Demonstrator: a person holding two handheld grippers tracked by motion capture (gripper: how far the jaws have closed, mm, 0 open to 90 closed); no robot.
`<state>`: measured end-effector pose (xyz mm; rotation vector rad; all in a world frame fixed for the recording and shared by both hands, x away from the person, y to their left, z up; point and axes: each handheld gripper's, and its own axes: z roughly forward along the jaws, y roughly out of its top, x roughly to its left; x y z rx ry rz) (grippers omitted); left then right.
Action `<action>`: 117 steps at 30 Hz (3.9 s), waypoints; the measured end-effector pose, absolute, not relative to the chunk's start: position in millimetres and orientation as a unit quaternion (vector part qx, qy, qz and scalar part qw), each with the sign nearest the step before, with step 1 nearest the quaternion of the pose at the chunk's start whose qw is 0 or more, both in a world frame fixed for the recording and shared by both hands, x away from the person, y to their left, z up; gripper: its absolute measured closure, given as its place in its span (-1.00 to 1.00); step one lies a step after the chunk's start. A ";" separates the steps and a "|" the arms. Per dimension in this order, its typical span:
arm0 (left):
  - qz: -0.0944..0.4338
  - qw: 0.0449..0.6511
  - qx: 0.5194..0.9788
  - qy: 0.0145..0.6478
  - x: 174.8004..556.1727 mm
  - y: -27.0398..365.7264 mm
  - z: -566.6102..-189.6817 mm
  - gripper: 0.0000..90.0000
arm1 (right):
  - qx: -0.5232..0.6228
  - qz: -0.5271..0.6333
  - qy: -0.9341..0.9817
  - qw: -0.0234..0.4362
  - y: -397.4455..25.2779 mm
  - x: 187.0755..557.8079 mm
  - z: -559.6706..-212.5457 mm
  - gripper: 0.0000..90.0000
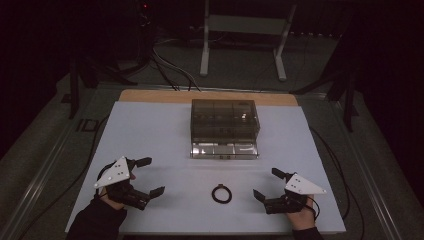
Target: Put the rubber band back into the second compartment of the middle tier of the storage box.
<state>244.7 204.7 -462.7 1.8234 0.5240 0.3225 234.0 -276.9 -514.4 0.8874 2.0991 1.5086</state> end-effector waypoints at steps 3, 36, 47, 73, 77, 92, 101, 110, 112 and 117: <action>0.136 0.574 0.776 0.221 246.7 199.9 -461.4 -0.99 | 0.319 0.541 0.752 0.201 -276.8 234.0 -514.6 -1.00; 0.085 0.566 0.796 0.195 259.5 138.7 -474.7 -0.99 | 0.318 0.543 0.752 0.195 -276.9 234.5 -515.1 -1.00; 0.062 0.559 0.806 0.186 259.9 113.8 -486.0 -0.99 | 0.318 0.543 0.752 0.195 -277.2 234.9 -515.2 -1.00; 0.030 0.527 0.832 0.169 265.6 66.9 -511.4 -0.98 | 0.320 0.546 0.749 0.195 -278.0 233.9 -514.3 -1.00; 0.014 0.512 0.840 0.178 268.6 61.5 -512.6 -0.97 | 0.318 0.546 0.750 0.195 -277.7 234.0 -514.4 -1.00; 0.033 0.442 0.875 0.194 272.7 41.9 -521.7 -0.60 | 0.320 0.546 0.750 0.191 -278.0 234.5 -515.0 -1.00; 0.051 0.411 0.887 0.205 274.8 37.1 -527.6 -0.08 | 0.317 0.548 0.750 0.191 -277.7 233.7 -514.6 -1.00; 0.054 0.398 0.893 0.203 277.1 33.6 -530.8 0.28 | 0.316 0.547 0.751 0.190 -277.0 233.6 -514.6 -1.00; 0.057 0.395 0.893 0.206 277.8 32.1 -531.8 0.36 | 0.315 0.548 0.752 0.190 -276.9 233.4 -514.6 -1.00; 0.060 0.387 0.896 0.208 280.3 30.6 -532.2 0.55 | 0.315 0.547 0.752 0.190 -277.1 233.2 -514.5 -1.00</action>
